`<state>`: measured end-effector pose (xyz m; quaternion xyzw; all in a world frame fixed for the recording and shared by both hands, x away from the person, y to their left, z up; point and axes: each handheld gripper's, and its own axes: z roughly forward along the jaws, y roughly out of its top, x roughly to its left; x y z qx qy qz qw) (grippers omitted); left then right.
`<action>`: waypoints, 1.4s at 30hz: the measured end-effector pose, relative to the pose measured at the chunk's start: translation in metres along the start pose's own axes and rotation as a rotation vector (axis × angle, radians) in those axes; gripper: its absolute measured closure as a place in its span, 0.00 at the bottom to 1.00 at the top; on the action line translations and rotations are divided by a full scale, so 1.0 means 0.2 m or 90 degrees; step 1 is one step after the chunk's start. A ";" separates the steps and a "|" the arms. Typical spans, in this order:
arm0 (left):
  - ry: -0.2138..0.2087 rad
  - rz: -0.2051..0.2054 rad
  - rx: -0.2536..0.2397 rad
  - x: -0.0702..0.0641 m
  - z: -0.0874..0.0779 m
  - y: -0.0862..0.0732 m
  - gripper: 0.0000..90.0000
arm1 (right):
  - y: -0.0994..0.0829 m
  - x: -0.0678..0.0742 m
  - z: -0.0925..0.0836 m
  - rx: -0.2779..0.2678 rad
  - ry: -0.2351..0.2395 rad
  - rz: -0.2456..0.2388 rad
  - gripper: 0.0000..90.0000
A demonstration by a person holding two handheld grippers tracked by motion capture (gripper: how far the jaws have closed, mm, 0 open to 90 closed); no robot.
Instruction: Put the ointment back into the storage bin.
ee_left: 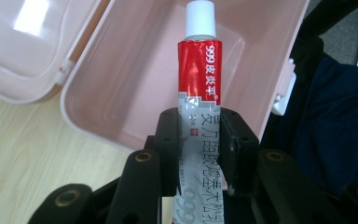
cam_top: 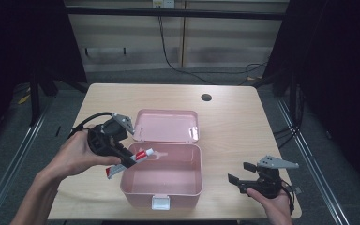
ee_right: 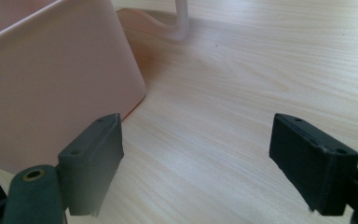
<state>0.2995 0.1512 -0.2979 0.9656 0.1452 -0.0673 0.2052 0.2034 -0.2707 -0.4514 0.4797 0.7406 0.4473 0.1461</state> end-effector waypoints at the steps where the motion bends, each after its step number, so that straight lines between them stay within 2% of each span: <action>1: -0.001 -0.004 -0.006 -0.01 0.01 0.01 0.79 | 0.00 0.00 0.00 0.000 0.000 0.000 0.19; 3: -0.005 0.007 0.001 -0.02 0.02 0.03 0.79 | 0.00 0.00 0.00 -0.001 0.000 0.000 0.19; 7: -0.011 0.008 -0.006 -0.04 0.05 0.08 0.79 | 0.00 0.00 0.00 0.000 0.000 0.001 0.19; 12: -0.022 0.036 0.020 -0.07 0.10 0.15 0.79 | 0.00 0.00 0.00 0.000 0.001 0.001 0.19; 16: -0.031 0.040 0.030 -0.08 0.15 0.17 0.79 | 0.00 0.00 0.00 -0.001 0.001 0.001 0.19; 28: -0.062 0.056 0.041 -0.09 0.28 0.22 0.79 | 0.00 0.00 0.00 0.000 0.001 0.001 0.19; 31: -0.062 0.063 0.053 -0.09 0.31 0.23 0.79 | 0.00 0.00 0.00 0.001 0.001 0.001 0.19; 34: -0.065 0.061 0.052 -0.09 0.33 0.23 0.79 | 0.00 0.00 0.00 0.001 0.002 0.001 0.19; 37: -0.072 0.062 0.064 -0.08 0.35 0.25 0.79 | 0.00 0.00 0.00 0.002 0.002 -0.001 0.19; 41: -0.079 0.065 0.060 -0.08 0.39 0.25 0.79 | 0.00 0.00 0.00 0.002 0.001 0.000 0.19; 42: -0.081 0.067 0.068 -0.09 0.41 0.26 0.79 | 0.00 0.00 0.00 0.002 0.001 0.000 0.19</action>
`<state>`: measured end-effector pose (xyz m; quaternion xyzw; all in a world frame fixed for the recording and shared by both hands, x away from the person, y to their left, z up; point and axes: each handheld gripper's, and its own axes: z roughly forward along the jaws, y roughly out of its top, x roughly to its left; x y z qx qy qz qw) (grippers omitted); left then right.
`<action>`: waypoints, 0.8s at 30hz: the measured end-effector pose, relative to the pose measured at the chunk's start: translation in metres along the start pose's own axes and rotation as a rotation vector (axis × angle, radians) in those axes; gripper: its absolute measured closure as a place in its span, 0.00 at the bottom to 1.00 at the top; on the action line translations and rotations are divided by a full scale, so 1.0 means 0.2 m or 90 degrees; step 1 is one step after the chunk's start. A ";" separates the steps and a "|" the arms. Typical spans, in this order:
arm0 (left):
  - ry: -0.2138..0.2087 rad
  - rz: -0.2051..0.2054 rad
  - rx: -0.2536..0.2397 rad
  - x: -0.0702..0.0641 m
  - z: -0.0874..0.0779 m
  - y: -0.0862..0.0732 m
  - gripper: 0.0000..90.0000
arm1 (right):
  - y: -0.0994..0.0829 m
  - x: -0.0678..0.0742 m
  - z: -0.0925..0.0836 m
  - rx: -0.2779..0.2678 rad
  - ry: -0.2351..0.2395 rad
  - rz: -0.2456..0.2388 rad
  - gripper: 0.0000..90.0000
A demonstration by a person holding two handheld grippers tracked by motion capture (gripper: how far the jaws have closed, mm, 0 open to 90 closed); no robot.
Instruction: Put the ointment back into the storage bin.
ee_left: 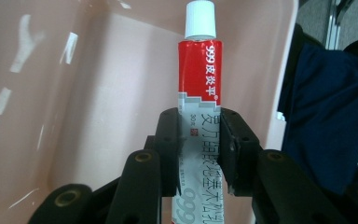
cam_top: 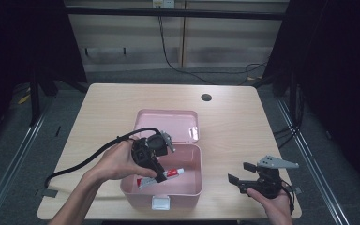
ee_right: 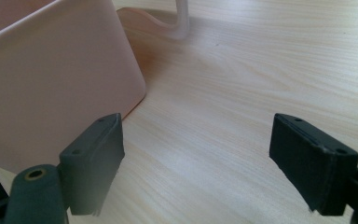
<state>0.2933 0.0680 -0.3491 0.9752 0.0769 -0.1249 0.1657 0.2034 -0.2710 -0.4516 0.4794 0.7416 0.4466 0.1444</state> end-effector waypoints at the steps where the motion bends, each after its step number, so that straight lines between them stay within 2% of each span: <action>1: 0.002 -0.003 -0.001 0.00 0.01 0.00 0.79 | 0.00 0.00 0.00 0.000 0.000 0.001 0.19; 3: -0.007 0.006 0.011 0.01 0.04 0.01 0.79 | 0.00 0.00 0.00 0.000 0.000 0.001 0.19; 5: -0.007 0.003 0.020 0.01 0.07 0.02 0.78 | 0.00 0.00 0.00 0.000 0.000 0.000 0.19; 10: -0.020 -0.001 0.023 0.02 0.11 0.03 0.79 | 0.00 0.00 0.00 0.000 0.001 0.002 0.19; 16: -0.023 -0.002 0.028 0.02 0.14 0.04 0.78 | 0.00 0.00 0.00 0.002 0.000 0.000 0.19; 18: -0.030 0.000 0.039 0.03 0.15 0.04 0.78 | 0.00 0.00 0.00 0.002 -0.002 0.002 0.19; 24: -0.030 -0.016 0.046 0.05 0.20 0.03 0.78 | 0.00 0.00 0.00 0.003 -0.003 0.003 0.19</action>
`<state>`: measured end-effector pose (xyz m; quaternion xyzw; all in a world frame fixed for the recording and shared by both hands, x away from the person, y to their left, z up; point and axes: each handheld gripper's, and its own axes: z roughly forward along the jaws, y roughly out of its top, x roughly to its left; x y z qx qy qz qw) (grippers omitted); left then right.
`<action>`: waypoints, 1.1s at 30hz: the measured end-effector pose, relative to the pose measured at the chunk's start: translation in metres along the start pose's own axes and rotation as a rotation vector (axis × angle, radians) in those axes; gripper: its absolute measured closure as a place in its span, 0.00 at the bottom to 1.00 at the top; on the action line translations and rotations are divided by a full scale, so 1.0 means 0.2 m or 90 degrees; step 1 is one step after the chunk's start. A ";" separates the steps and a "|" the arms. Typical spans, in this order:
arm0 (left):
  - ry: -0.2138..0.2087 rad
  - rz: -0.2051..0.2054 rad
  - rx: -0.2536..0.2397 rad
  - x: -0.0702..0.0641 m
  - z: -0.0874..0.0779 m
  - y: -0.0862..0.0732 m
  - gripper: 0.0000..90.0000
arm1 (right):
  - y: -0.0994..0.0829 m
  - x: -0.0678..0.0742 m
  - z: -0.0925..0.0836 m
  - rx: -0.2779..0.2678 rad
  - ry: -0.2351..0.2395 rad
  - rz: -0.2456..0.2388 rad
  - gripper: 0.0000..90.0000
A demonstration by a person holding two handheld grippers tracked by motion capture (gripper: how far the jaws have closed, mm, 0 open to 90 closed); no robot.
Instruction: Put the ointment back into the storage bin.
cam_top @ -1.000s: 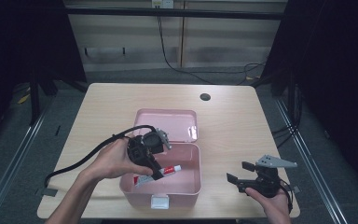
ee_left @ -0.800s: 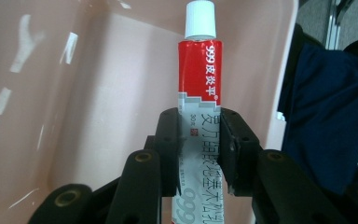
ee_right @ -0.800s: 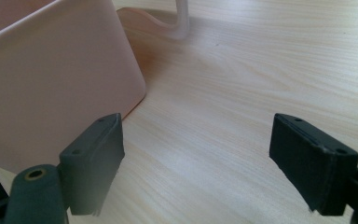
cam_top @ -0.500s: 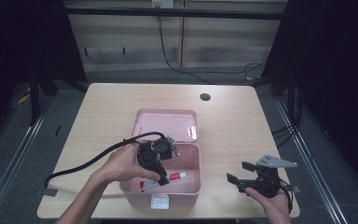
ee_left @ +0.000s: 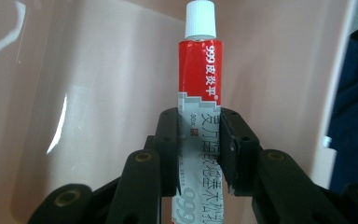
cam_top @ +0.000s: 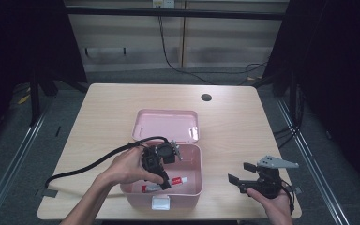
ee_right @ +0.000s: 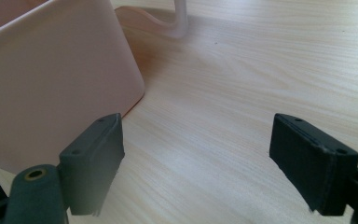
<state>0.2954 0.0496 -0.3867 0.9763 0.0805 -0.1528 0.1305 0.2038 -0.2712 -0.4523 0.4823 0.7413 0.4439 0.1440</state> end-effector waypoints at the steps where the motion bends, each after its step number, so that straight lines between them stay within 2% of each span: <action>1: 0.001 -0.001 0.000 0.00 0.01 0.00 0.79 | 0.00 0.00 0.00 0.000 0.001 0.000 0.19; 3: -0.010 0.005 0.005 0.00 0.02 0.01 0.78 | 0.00 0.00 0.00 0.001 0.001 0.000 0.19; 21: -0.030 0.015 0.051 0.04 0.18 0.04 0.78 | 0.00 0.00 0.00 0.000 0.001 0.000 0.19; 23: -0.037 0.017 0.045 0.04 0.19 0.04 0.78 | 0.00 0.00 0.00 0.001 0.000 0.001 0.19; 24: -0.043 0.026 0.049 0.05 0.19 0.04 0.78 | 0.00 0.00 0.00 0.001 0.001 0.002 0.19; 29: -0.049 0.016 0.042 0.05 0.21 0.04 0.78 | 0.00 0.00 0.00 0.001 0.000 0.002 0.19; 32: -0.058 0.029 0.048 0.05 0.22 0.04 0.78 | 0.00 0.00 0.00 0.002 0.002 0.002 0.19; 33: -0.057 0.021 0.045 0.05 0.23 0.04 0.78 | 0.00 0.00 0.00 0.002 0.002 0.002 0.19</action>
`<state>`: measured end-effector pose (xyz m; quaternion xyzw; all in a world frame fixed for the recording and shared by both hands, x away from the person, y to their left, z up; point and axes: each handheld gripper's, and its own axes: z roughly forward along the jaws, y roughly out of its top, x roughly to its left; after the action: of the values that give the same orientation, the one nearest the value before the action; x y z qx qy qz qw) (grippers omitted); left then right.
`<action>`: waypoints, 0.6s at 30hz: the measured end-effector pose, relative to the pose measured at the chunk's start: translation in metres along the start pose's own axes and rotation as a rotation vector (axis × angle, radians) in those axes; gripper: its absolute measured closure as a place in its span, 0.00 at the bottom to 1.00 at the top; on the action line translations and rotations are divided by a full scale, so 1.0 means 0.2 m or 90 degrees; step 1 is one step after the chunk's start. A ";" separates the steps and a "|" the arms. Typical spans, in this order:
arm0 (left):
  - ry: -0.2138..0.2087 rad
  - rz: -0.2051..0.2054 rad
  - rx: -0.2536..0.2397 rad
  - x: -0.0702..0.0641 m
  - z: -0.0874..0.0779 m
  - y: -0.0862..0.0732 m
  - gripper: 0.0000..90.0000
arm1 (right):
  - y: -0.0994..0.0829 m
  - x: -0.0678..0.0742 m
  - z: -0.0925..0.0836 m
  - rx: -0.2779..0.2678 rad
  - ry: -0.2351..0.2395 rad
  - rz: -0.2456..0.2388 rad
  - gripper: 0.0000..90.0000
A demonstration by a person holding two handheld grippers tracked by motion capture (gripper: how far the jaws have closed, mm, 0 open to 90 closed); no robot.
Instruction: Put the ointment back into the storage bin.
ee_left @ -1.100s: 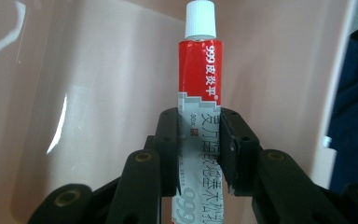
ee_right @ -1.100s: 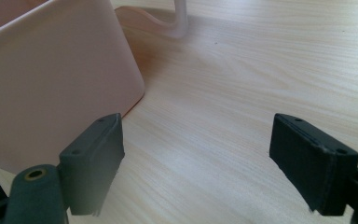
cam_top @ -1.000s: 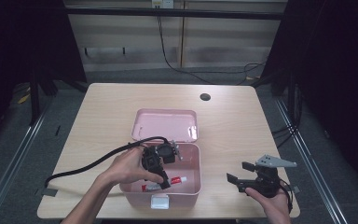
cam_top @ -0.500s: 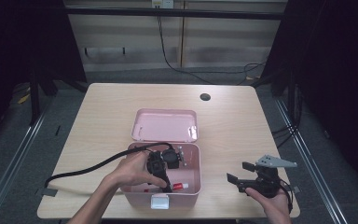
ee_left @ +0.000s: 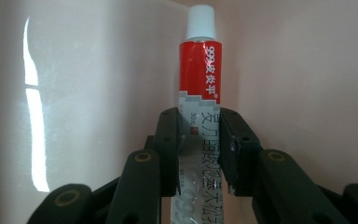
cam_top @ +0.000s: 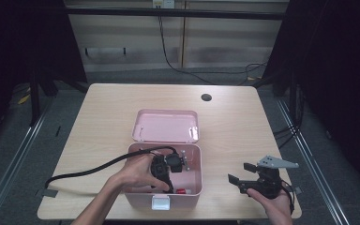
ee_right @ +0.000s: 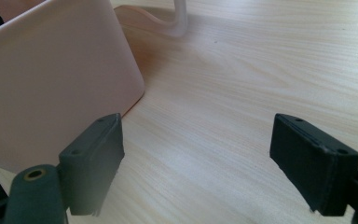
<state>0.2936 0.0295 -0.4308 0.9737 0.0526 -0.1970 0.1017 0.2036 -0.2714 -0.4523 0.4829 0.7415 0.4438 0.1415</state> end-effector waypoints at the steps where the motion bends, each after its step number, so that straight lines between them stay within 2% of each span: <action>1: -0.001 0.006 0.005 0.00 0.00 0.00 0.78 | 0.00 0.00 0.00 0.000 0.000 0.000 0.19; 2: -0.003 0.003 0.000 -0.01 0.01 0.00 0.78 | 0.00 0.00 0.00 0.001 -0.001 0.000 0.19; 5: -0.009 0.016 0.006 -0.01 0.02 0.00 0.78 | 0.00 0.00 0.00 0.002 -0.002 0.001 0.19; 7: -0.011 0.007 0.005 0.00 0.03 0.00 0.78 | 0.00 0.00 0.00 0.002 -0.003 0.000 0.19; 8: -0.014 0.015 0.011 0.00 0.03 0.01 0.78 | 0.00 0.00 0.00 0.003 -0.003 0.001 0.19; 12: -0.022 0.001 0.005 0.00 0.06 0.01 0.78 | 0.00 0.00 0.00 0.003 -0.003 0.001 0.19; 16: -0.029 0.004 0.024 0.01 0.07 0.01 0.78 | 0.00 0.00 0.00 0.002 -0.001 0.000 0.19; 18: -0.033 -0.004 0.018 0.01 0.08 0.01 0.78 | 0.00 0.00 0.00 0.003 -0.001 -0.001 0.19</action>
<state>0.2898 0.0239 -0.4459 0.9694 0.0503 -0.2232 0.0888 0.2040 -0.2707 -0.4527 0.4830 0.7429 0.4415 0.1412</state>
